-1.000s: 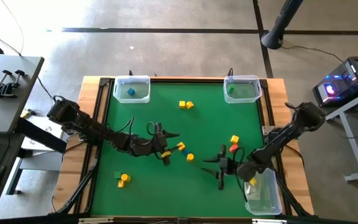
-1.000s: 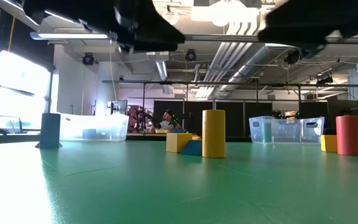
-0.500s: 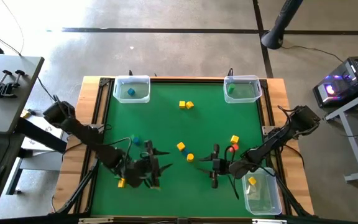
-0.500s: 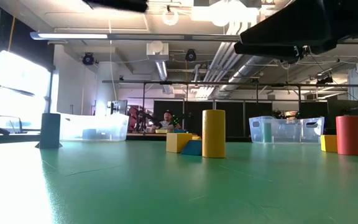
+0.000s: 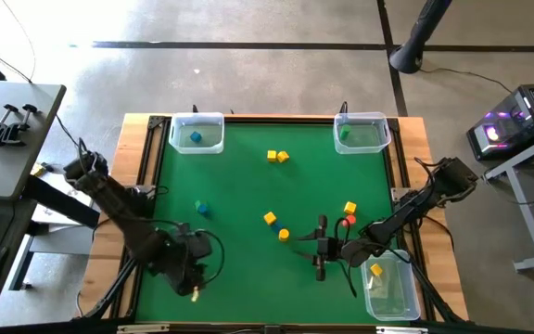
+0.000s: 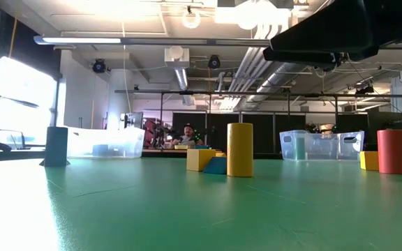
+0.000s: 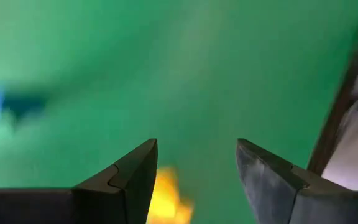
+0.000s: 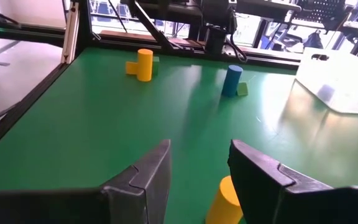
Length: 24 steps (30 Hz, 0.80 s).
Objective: Sort blocks by size
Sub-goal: Put the green cube block into the top left transparent bin
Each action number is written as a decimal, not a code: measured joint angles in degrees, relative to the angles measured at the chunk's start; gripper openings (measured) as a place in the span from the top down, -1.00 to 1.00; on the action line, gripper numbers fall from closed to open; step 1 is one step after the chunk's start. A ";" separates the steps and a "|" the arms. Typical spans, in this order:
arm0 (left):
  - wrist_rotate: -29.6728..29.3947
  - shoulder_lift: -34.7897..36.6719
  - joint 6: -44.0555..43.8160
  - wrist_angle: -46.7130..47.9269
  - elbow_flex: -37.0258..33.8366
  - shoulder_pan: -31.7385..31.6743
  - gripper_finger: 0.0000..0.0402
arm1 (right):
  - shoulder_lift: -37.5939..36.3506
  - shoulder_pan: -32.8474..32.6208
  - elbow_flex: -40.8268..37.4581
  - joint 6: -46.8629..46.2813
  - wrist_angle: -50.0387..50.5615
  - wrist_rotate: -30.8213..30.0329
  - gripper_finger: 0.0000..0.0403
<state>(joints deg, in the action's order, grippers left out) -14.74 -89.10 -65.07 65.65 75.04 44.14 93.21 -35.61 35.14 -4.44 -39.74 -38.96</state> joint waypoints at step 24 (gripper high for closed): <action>15.51 -0.42 -6.26 -3.86 -20.34 13.05 -0.19 | -0.04 1.52 -0.02 1.91 -0.80 0.20 0.24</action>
<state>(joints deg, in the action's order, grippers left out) 0.77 -89.52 -71.33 61.79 54.70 57.19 93.17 -34.09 35.11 -2.52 -40.53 -38.76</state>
